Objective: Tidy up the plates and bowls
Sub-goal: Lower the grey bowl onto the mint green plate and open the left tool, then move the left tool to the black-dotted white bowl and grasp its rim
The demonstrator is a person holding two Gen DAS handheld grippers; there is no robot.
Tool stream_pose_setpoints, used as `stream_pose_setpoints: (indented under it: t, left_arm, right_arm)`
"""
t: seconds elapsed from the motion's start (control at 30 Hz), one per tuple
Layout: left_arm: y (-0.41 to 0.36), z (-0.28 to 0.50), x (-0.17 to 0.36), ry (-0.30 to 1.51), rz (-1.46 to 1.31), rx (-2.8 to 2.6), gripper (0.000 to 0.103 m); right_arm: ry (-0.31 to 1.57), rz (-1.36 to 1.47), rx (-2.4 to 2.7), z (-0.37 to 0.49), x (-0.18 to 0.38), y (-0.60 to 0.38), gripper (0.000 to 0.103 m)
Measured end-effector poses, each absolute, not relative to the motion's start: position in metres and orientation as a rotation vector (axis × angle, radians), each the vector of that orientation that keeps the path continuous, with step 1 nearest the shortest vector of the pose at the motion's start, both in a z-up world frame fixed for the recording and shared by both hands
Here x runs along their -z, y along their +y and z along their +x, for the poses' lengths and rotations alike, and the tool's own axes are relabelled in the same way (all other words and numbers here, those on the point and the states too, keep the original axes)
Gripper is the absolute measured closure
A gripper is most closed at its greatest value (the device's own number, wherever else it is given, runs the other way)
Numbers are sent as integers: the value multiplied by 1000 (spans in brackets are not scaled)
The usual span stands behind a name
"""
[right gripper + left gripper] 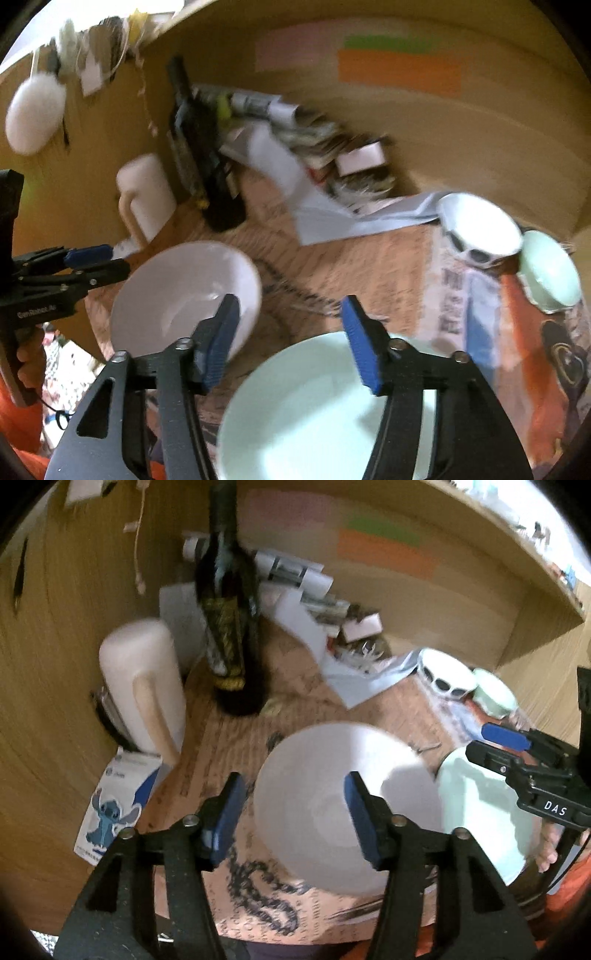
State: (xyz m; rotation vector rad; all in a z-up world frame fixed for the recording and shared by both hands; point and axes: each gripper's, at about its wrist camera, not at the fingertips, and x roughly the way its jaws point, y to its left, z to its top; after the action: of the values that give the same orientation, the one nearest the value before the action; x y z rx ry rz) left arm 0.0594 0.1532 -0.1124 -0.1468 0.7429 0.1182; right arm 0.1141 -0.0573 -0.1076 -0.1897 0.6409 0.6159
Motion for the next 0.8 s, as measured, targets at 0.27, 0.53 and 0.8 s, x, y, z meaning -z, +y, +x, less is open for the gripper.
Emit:
stream_pose_setpoints:
  t: [0.27, 0.53, 0.8]
  left_arm:
    - [114, 81, 70, 627, -88, -84, 24]
    - [78, 135, 61, 646, -62, -8, 23]
    - [46, 202, 75, 757, -82, 53, 23]
  right_arm:
    - [536, -107, -517, 129, 77, -115, 35]
    - [492, -59, -426, 154, 65, -158, 29]
    - [505, -18, -363, 187, 63, -188, 29]
